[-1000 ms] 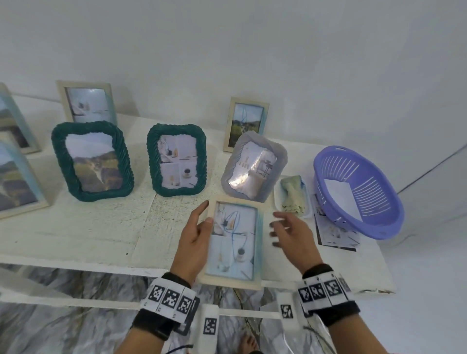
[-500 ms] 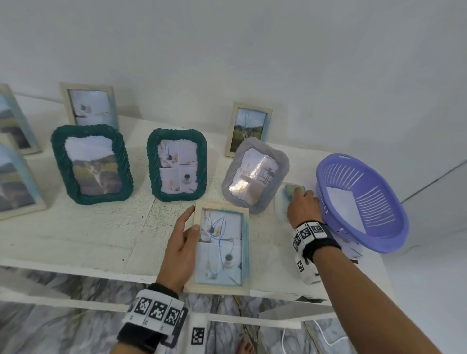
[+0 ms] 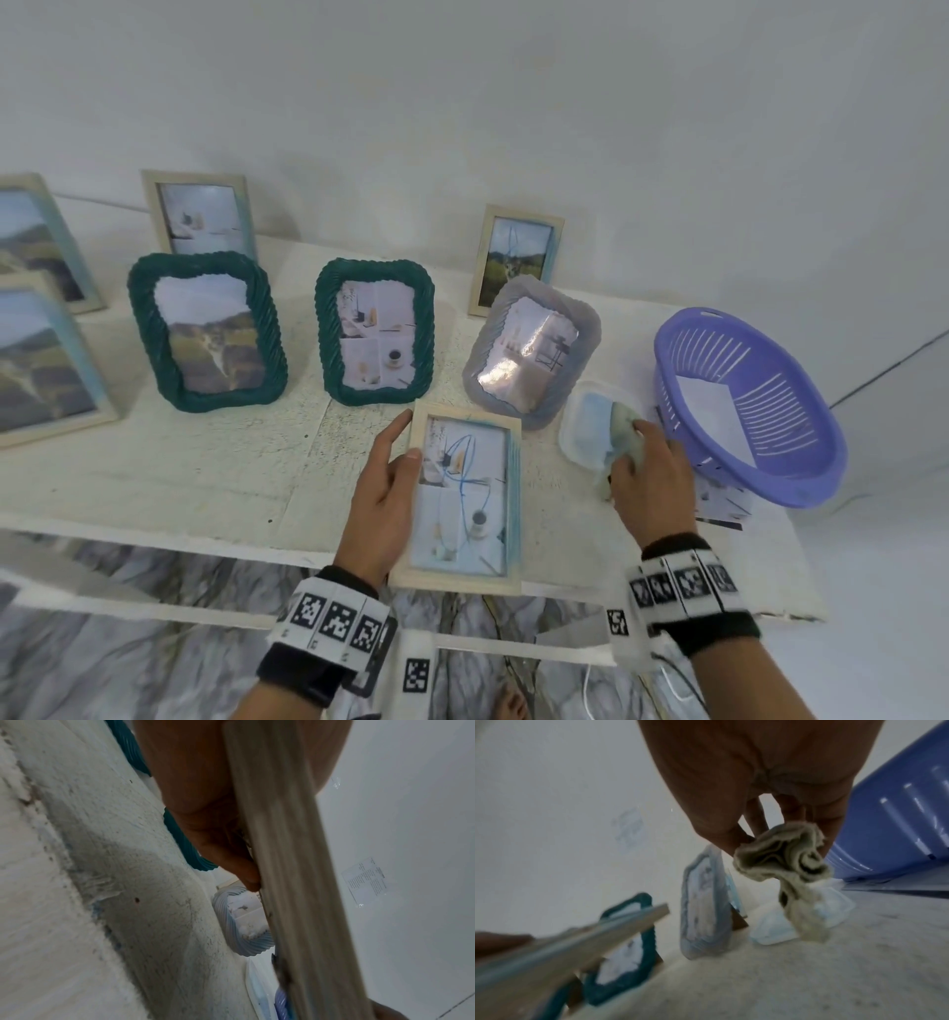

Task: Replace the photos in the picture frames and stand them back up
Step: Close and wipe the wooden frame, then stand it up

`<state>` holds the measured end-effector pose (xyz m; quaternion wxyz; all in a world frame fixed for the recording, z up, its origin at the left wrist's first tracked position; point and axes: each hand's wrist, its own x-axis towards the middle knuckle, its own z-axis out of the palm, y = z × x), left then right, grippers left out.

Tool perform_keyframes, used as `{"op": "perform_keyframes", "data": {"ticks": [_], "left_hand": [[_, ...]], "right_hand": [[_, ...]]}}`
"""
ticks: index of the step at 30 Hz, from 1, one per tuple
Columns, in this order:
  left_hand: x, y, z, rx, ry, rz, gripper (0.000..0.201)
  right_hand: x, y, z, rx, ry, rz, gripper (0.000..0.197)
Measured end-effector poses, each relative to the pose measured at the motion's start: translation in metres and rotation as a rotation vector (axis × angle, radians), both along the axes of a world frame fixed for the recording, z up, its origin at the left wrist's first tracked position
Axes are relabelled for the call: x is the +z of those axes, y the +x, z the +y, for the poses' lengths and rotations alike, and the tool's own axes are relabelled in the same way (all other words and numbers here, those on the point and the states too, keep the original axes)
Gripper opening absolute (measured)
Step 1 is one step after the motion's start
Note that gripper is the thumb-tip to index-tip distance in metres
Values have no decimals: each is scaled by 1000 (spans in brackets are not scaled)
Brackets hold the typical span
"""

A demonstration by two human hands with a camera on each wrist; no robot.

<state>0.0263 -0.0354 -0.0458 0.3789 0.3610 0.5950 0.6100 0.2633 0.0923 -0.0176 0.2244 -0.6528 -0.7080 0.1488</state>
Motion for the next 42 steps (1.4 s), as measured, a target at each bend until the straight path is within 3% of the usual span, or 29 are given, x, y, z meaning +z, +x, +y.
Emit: {"op": "perform_keyframes", "data": {"ticks": [4, 9, 13, 19, 26, 30, 33, 39, 42], "left_hand": [[-1, 0, -1, -4, 4, 24, 39], [1, 5, -2, -10, 28, 89, 40], [7, 11, -4, 2, 60, 164, 42], [17, 8, -7, 0, 89, 187, 44], [20, -4, -7, 14, 95, 165, 43], [18, 3, -8, 44, 90, 205, 44], [22, 7, -7, 40, 101, 206, 45], [26, 4, -11, 77, 96, 175, 43], [23, 9, -10, 77, 91, 197, 45]], "right_hand": [[22, -13, -48, 12, 95, 152, 43], [21, -54, -85, 287, 222, 147, 36], [8, -80, -91, 338, 237, 79, 30], [5, -90, -85, 413, 246, 163, 37], [20, -82, -91, 759, 197, 115, 38], [21, -81, -80, 585, 305, -53, 36], [24, -93, -79, 470, 310, 20, 34], [28, -85, -95, 768, 211, 47, 35], [32, -80, -82, 610, 291, -86, 29]]}}
